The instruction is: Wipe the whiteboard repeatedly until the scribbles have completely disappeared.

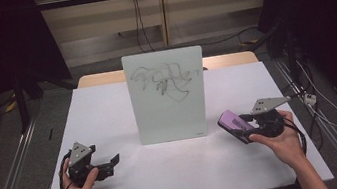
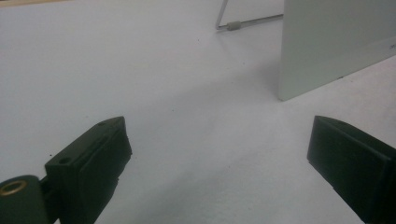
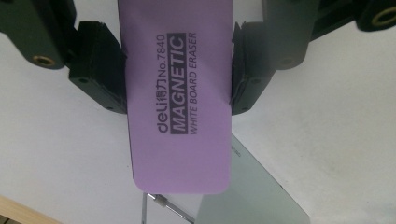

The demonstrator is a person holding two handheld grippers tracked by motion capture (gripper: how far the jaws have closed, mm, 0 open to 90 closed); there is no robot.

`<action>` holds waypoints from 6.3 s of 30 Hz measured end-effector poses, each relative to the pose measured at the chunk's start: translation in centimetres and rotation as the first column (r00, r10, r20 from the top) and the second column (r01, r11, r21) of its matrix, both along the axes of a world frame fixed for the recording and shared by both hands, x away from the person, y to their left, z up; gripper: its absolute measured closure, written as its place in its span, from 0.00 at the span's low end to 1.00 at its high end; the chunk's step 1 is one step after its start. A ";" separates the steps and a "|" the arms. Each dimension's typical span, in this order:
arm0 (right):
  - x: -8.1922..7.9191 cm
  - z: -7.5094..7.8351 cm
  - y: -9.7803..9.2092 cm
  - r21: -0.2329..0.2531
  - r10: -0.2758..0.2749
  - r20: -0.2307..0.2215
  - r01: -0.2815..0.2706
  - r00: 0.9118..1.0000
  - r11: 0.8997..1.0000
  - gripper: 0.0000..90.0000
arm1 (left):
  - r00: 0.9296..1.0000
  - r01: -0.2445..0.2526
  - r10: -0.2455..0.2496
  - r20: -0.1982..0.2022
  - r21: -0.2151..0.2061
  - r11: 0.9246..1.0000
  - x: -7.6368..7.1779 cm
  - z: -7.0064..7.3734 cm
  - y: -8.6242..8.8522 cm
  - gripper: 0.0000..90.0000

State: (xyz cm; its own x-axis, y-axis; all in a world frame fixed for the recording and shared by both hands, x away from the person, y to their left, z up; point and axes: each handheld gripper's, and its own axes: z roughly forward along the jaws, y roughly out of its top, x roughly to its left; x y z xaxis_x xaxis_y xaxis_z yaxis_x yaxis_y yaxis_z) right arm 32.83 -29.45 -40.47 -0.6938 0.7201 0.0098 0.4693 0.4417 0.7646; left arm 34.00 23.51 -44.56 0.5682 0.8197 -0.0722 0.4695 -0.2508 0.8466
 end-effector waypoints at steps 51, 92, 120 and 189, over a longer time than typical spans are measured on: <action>0.0 3.1 4.6 0.044 0.076 0.160 -0.084 0.984 0.995 0.46 | 1.000 0.018 -0.018 0.009 0.013 1.000 -0.3 0.3 -0.2 0.06; 6.5 9.5 8.9 0.078 0.113 0.307 -0.143 0.945 0.987 0.46 | 0.999 0.034 -0.034 -0.020 0.018 0.999 0.0 -0.2 -0.6 0.06; 9.4 13.9 9.3 0.000 0.112 0.373 -0.121 0.921 0.993 0.46 | 1.000 0.016 -0.015 -0.016 0.024 1.000 0.0 -0.1 -0.4 0.06; 8.1 9.5 12.1 -0.038 0.147 0.319 -0.142 0.936 0.989 0.47 | 0.999 0.030 -0.029 -0.024 0.028 0.999 0.0 -0.2 -0.5 0.06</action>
